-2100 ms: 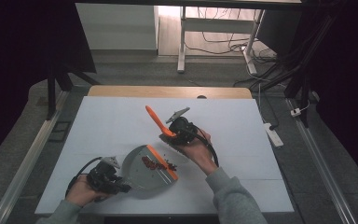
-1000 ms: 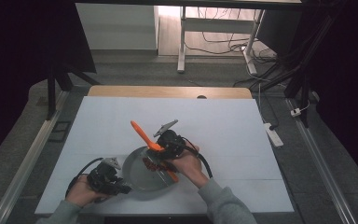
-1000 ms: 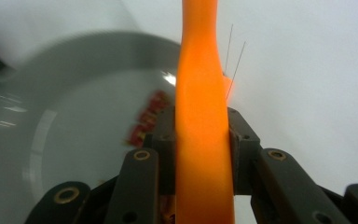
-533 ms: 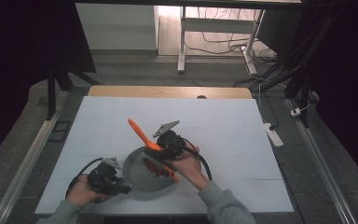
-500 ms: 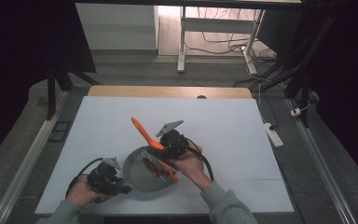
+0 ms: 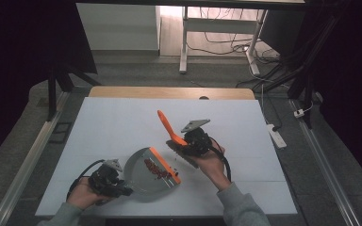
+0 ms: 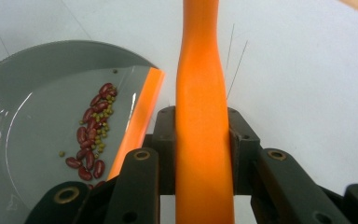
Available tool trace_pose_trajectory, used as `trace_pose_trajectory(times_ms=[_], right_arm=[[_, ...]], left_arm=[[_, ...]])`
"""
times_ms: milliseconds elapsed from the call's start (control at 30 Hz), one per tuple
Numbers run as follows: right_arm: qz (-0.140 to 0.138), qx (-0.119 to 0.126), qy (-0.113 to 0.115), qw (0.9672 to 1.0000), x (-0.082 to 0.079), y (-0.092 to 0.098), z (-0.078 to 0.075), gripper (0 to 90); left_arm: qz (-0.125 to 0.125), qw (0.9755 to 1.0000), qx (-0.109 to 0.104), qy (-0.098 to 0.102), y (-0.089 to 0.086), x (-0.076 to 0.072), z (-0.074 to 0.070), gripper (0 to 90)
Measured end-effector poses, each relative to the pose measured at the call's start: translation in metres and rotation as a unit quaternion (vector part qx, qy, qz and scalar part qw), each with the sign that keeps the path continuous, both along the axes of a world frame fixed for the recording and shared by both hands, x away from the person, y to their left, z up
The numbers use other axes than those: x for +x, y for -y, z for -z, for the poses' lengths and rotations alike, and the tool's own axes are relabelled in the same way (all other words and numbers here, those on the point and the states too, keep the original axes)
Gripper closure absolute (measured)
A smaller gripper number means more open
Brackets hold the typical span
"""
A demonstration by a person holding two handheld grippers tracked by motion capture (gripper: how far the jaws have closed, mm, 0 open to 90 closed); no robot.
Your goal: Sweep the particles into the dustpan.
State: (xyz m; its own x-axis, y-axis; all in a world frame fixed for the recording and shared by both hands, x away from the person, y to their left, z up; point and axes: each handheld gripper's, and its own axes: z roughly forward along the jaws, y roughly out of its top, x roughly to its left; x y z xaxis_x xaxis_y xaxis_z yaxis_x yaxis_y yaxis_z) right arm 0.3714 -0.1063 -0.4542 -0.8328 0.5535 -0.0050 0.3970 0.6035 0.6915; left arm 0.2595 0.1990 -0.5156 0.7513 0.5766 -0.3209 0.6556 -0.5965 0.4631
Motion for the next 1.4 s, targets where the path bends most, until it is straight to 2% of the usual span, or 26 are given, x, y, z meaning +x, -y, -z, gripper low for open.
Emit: trace_pose_trajectory(times_ms=[133,200,333,500,633,733,900,967,1000,1033,1133,1200,1400], right_arm=[[0.009,-0.010,0.000,0.9999,0.004,0.002,0.004,70.6],[0.013,-0.024,0.001,0.9996,0.004,0.001,0.007,70.6],[0.012,-0.042,-0.009,0.9990,0.005,-0.003,0.018,70.6],[-0.001,-0.049,-0.013,0.9987,0.000,-0.014,0.021,70.6],[-0.012,-0.053,-0.008,0.9985,-0.008,-0.026,0.025,70.6],[-0.035,-0.063,-0.002,0.9974,-0.017,-0.040,0.026,70.6],[-0.052,-0.048,-0.011,0.9974,-0.023,-0.048,0.025,70.7],[-0.059,-0.031,-0.017,0.9976,-0.026,-0.052,0.024,70.6],[-0.059,-0.031,-0.017,0.9976,-0.026,-0.052,0.024,70.6],[-0.063,-0.018,-0.022,0.9976,-0.027,-0.054,0.023,70.7],[-0.067,-0.011,-0.021,0.9975,-0.028,-0.055,0.022,70.7],[-0.068,0.002,-0.026,0.9974,-0.029,-0.055,0.020,70.6],[-0.059,0.017,-0.015,0.9980,-0.027,-0.047,0.012,70.6]], left_arm=[[0.000,1.0000,0.000,0.001,0.000,0.000,0.000,61.4],[0.000,1.0000,0.000,0.000,0.000,0.000,0.000,61.3],[0.001,1.0000,0.000,0.001,0.000,0.000,0.000,61.4],[0.001,1.0000,0.001,0.001,0.001,0.000,0.000,61.3],[0.001,1.0000,0.002,0.001,0.002,0.000,0.000,61.3],[0.001,1.0000,0.001,0.001,0.002,0.000,0.000,61.3],[0.001,1.0000,0.002,0.001,0.002,0.000,0.000,61.3],[0.001,1.0000,0.002,0.002,0.002,0.000,0.000,61.3],[0.001,1.0000,0.002,0.002,0.002,0.000,0.000,61.3],[0.001,1.0000,0.002,0.002,0.002,0.000,0.000,61.3],[0.001,1.0000,0.002,0.001,0.002,0.000,0.000,61.3],[0.001,1.0000,0.001,0.001,0.002,0.000,0.000,61.3],[0.001,1.0000,0.000,0.001,0.002,0.000,0.000,61.3]])
